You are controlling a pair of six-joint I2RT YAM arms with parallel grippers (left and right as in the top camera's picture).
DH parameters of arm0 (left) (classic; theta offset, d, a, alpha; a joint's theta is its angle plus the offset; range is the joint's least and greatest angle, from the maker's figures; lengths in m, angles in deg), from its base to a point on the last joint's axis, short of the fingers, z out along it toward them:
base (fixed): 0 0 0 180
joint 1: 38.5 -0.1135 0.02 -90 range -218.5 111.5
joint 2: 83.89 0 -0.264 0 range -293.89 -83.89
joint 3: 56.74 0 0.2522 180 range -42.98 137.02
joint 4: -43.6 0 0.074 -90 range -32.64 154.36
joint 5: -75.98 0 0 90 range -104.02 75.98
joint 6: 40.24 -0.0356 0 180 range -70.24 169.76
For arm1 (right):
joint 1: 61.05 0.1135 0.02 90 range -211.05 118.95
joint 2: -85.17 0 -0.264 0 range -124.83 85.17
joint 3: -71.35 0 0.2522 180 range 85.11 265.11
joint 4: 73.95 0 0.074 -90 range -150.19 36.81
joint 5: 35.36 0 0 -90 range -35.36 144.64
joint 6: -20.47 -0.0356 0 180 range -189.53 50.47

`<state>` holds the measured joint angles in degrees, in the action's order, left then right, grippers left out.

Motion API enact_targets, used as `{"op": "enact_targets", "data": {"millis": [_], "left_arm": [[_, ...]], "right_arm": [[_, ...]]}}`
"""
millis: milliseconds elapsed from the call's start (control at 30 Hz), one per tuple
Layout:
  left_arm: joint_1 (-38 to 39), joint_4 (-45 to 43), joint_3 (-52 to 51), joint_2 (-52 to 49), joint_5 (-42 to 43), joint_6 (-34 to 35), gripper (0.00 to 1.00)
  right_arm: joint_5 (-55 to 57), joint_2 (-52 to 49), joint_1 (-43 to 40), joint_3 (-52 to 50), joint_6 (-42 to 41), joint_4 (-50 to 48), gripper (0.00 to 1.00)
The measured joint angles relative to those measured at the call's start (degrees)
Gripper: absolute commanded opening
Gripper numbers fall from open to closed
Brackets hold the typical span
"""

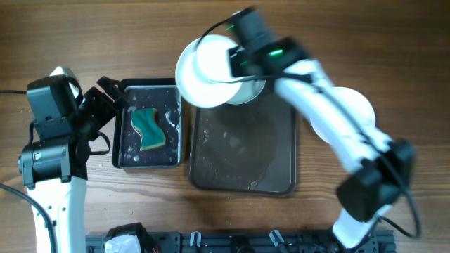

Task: Clean dirty plates on tray and stack at the side
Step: 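Carry the plate right and stack it on the cleaned plate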

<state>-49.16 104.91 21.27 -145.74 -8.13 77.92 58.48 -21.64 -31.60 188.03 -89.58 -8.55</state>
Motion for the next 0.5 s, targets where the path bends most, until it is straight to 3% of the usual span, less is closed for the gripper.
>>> {"op": "enact_targets", "data": {"millis": [133, 333, 500], "left_arm": [[0.0, 0.04, 0.0, 0.0, 0.0, 0.0, 1.0], [0.0, 0.04, 0.0, 0.0, 0.0, 0.0, 1.0], [0.0, 0.04, 0.0, 0.0, 0.0, 0.0, 1.0]], "right_arm": [[-11.37, 8.07, -13.05, 0.02, -2.03, 7.93, 0.04], [-15.8, 12.28, -36.5, -1.62, 0.04, 19.56, 0.04], [-16.44, 12.66, -51.52, -19.65, 2.12, 13.7, 0.04]]}}
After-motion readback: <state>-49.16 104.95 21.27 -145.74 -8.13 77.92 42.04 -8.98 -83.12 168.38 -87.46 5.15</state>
